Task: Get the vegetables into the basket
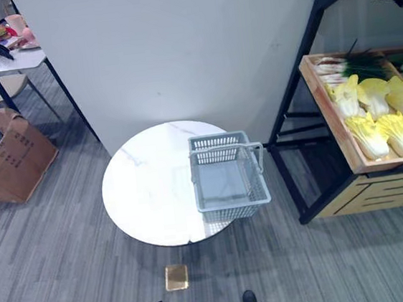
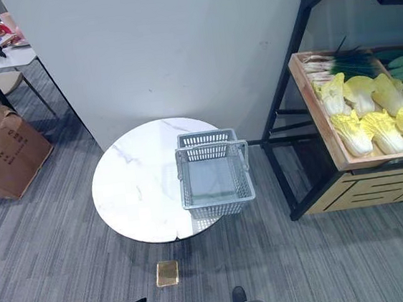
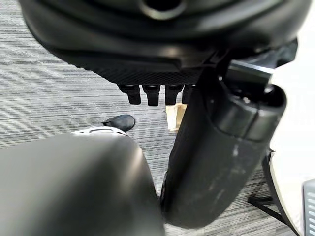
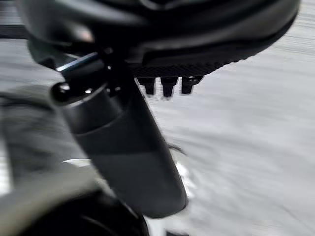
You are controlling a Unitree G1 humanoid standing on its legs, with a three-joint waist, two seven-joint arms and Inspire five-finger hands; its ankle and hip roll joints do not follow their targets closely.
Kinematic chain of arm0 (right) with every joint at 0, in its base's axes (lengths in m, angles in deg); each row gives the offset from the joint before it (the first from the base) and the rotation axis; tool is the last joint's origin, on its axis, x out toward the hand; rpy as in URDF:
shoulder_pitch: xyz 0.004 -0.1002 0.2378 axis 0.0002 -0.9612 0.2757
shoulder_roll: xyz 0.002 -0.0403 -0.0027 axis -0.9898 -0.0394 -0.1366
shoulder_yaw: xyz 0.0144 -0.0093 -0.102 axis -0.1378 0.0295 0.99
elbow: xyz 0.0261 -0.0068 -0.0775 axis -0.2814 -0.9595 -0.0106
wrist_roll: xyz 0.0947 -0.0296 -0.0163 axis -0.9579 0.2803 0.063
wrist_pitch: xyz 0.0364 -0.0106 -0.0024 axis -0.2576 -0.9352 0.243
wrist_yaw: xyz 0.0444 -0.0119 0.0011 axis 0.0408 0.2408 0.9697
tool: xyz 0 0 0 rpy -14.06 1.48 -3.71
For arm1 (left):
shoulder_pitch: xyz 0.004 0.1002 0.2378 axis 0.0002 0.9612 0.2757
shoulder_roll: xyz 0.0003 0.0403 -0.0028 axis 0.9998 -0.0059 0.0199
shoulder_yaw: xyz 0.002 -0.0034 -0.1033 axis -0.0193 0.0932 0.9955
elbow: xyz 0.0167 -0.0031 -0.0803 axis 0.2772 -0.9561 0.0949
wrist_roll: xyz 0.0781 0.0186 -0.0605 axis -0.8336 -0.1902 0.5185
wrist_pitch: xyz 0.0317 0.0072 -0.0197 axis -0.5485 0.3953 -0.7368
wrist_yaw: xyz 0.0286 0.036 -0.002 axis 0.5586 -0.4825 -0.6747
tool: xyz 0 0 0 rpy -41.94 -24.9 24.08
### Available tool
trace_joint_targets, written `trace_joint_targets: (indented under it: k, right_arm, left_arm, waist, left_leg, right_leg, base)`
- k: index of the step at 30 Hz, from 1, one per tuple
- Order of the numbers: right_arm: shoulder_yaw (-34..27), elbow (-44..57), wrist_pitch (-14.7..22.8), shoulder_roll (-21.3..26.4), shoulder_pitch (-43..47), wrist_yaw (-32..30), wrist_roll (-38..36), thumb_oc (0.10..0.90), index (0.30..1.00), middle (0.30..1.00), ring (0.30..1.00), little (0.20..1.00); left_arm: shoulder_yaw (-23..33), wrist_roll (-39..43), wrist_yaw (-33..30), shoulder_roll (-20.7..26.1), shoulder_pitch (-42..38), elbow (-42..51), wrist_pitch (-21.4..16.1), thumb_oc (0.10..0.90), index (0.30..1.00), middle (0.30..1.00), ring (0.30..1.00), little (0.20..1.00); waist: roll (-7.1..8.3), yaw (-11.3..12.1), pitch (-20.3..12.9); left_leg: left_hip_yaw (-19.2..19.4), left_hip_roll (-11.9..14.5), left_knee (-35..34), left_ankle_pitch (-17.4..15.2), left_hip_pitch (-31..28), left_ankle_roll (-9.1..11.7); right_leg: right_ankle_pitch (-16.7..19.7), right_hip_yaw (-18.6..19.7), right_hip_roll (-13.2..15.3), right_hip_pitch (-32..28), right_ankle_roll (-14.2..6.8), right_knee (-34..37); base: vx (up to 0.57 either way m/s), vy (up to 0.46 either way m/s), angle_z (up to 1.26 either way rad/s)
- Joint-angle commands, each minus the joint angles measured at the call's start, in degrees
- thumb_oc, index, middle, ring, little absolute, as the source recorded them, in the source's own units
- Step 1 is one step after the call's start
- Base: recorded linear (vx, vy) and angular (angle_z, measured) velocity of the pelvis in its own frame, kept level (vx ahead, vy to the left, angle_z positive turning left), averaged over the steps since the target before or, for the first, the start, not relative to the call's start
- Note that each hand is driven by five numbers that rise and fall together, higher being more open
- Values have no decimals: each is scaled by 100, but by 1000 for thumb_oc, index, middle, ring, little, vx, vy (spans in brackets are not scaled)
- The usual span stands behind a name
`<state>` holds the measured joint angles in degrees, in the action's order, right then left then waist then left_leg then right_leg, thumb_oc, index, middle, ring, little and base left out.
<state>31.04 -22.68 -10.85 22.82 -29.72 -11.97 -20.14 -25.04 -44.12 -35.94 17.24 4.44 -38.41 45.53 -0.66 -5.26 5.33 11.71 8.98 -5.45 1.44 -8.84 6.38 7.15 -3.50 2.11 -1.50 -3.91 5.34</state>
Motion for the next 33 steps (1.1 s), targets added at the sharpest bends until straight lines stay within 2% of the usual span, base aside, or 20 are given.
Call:
trace_joint_targets:
  k: [1,3,8,16,23,33]
  right_arm:
    - [-498,1090,1044,-231,1576,-91,20,900,1000,1000,1000,1000]
    - [-624,1898,1135,0,1727,-125,225,900,1000,1000,1000,1000]
    - [-686,2932,1235,260,2107,-92,351,900,1000,1000,1000,1000]
    - [-322,3516,1245,569,3123,-77,585,900,1000,1000,1000,1000]
    - [207,3209,1116,901,4122,-60,769,900,1000,1000,1000,1000]
    - [972,1866,930,1349,5733,-145,656,900,1000,1000,1000,1000]
  left_arm:
    - [-213,-265,-107,-106,-288,-472,-31,900,1000,1000,1000,1000]
    - [-203,-301,-138,-152,-283,-451,-20,900,1000,1000,1000,1000]
    - [-214,-332,-170,-187,-269,-416,-2,900,1000,1000,1000,1000]
    - [-331,-310,-177,-197,-216,-352,22,900,1000,1000,1000,1000]
    - [-408,-257,-159,-125,-173,-305,50,900,1000,1000,1000,1000]
    - [-592,-87,-134,4,-176,-264,48,900,1000,1000,1000,1000]
  waist:
    - [135,69,170]
    - [127,104,157]
    - [117,199,149]
    - [153,419,141]
    - [227,614,172]
    - [427,1043,308]
  left_leg:
    - [75,-295,45,-12,-14,70]
    - [58,-290,45,-6,-17,72]
    - [-1,-276,45,8,-17,79]
    - [-100,-255,45,6,-1,83]
    - [-202,-252,45,15,36,94]
    - [-512,-250,45,130,375,138]
  right_leg:
    - [-733,-5,291,-691,-626,-34]
    - [-738,-28,286,-704,-617,-34]
    - [-752,-89,288,-727,-600,-34]
    - [-772,-181,302,-763,-595,-34]
    - [-780,-283,301,-783,-589,-34]
    - [-751,-552,305,-647,-585,-34]
  base:
    - [3,-10,-11]
    - [-4,-14,-7]
    - [0,-2,10]
    - [2,-7,10]
    - [3,-2,4]
    - [-16,-9,16]
